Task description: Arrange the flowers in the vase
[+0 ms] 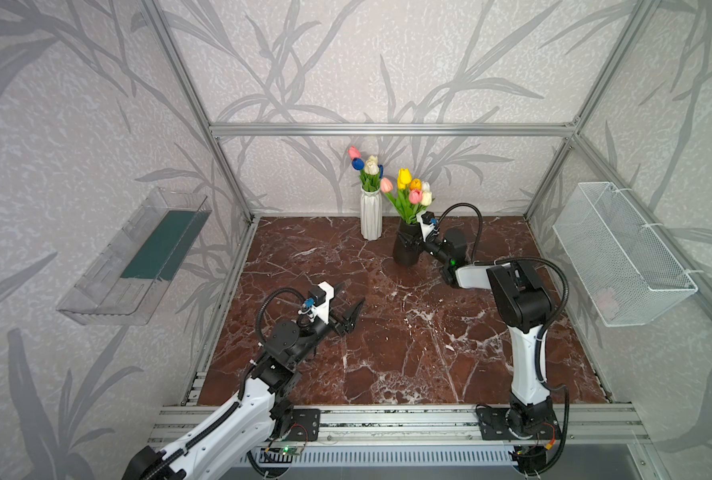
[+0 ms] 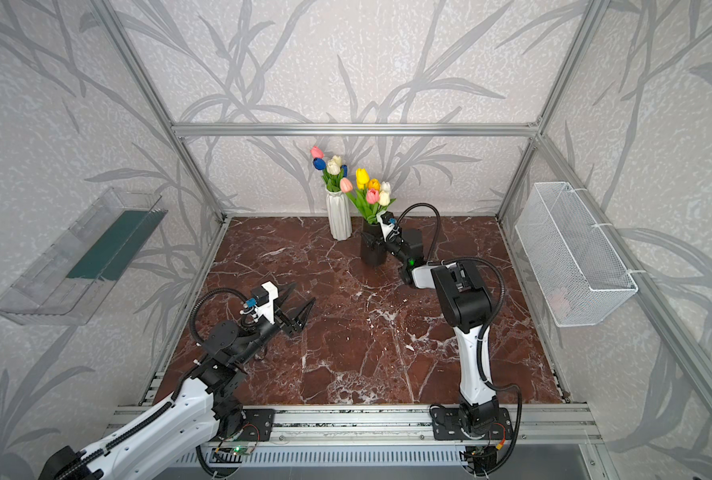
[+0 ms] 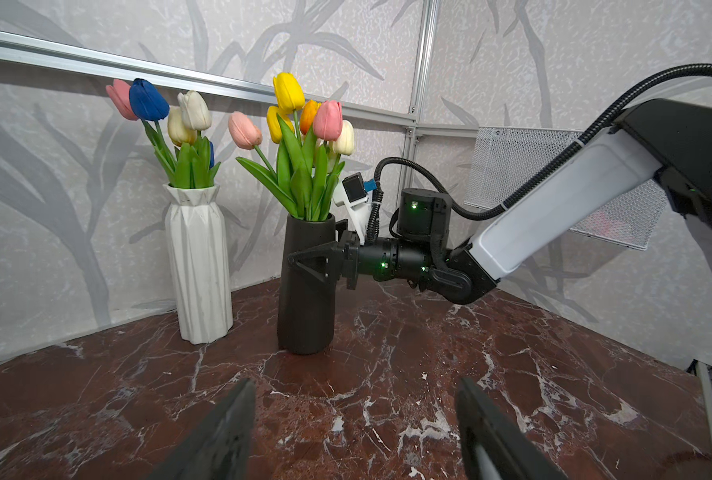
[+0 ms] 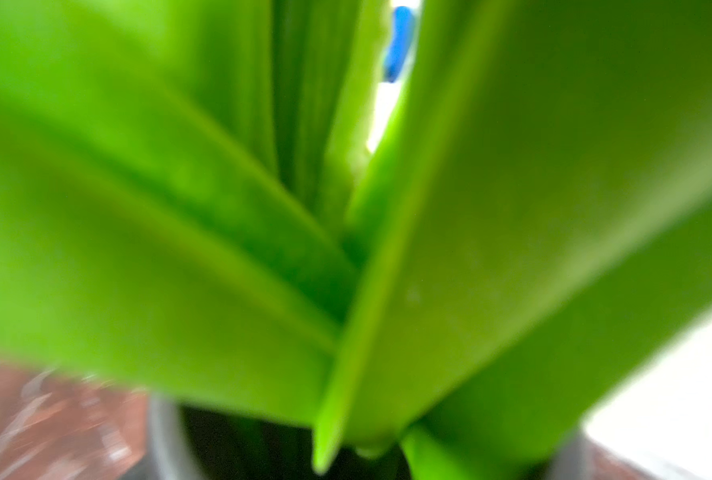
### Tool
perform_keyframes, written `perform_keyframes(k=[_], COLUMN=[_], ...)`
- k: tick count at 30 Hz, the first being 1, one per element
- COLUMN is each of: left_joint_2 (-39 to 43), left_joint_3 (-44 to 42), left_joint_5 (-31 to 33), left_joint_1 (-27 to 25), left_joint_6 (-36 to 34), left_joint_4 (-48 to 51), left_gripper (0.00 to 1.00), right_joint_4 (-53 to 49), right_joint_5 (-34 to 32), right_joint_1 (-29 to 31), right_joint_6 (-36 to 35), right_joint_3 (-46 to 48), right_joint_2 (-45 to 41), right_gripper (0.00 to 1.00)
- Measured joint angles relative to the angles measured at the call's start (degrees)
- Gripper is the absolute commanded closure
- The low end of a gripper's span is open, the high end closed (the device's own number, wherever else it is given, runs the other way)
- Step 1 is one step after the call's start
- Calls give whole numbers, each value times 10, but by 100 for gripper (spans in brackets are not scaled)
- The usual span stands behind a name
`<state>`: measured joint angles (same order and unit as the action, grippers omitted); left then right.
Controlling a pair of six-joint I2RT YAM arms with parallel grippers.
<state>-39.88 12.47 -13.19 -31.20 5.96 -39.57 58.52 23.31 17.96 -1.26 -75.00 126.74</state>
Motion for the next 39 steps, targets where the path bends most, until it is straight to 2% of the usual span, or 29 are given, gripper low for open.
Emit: perform_keyframes(k=[12, 14, 18, 23, 27, 28, 35, 39], left_joint_2=[-9, -12, -20, -27, -28, -28, -69, -108], left_joint_3=[-8, -8, -8, -8, -7, -7, -4, 5], left_joint_5=[31, 33, 42, 57, 77, 83, 122, 169], left_joint_1=[0, 0, 0, 0, 0, 0, 6, 8], left_joint_6=[-17, -22, -29, -34, -45, -50, -84, -100], left_joint_4=[-2, -3, -3, -3, -3, -1, -25, -38], left_gripper=[24, 24, 24, 23, 23, 23, 23, 22], right_joint_4=[-33, -33, -28, -5, 14, 19, 42, 75], right_joint_5=[-16, -17, -18, -23, -28, -28, -34, -48], right_joint_1=[-29, -30, -30, -30, -32, -34, -44, -47], right_joint_6=[-7, -7, -7, -4, -12, -15, -33, -34], right_joint_3=[-168, -177, -179, -170, -155, -146, -87, 0], right_joint_2=[105, 112, 114, 116, 113, 109, 84, 34], right_gripper=[73, 65, 38, 12, 7, 0, 1, 1])
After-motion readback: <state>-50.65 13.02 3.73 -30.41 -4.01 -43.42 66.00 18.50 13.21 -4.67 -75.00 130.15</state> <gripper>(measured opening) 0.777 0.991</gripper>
